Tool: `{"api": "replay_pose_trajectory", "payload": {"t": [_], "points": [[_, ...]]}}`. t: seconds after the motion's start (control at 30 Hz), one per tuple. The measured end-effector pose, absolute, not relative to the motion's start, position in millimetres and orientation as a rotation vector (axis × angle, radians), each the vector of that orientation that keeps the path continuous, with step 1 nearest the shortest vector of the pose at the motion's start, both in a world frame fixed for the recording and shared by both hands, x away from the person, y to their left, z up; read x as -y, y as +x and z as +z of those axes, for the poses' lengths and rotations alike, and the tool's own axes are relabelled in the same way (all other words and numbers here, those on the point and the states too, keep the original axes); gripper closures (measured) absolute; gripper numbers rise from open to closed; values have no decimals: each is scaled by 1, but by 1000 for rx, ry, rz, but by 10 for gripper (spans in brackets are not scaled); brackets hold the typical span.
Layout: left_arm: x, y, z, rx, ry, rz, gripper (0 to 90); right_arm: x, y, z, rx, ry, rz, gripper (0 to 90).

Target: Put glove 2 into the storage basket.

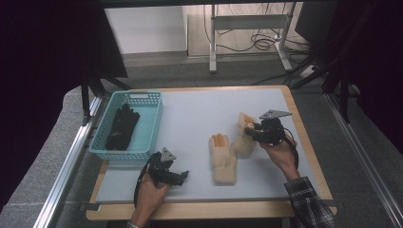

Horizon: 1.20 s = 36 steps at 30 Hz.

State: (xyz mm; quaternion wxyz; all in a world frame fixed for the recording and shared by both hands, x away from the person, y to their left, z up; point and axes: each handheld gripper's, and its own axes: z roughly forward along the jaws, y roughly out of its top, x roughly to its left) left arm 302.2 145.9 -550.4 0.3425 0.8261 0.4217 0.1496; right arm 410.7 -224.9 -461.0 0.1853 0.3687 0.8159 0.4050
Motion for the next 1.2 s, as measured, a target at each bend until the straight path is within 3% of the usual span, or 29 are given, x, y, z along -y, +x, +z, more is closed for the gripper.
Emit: {"api": "replay_pose_trajectory", "payload": {"t": [0.57,0.9,1.2], "points": [[-145,302,-551,-1102,2137,390,6,182,334,-433,-2479,809,1222,583],[-146,302,-551,-1097,2142,391,6,140,338,-472,-2582,805,1062,568],[-145,302,-551,-1100,2141,390,6,142,339,-492,-2593,824,1001,530]]}}
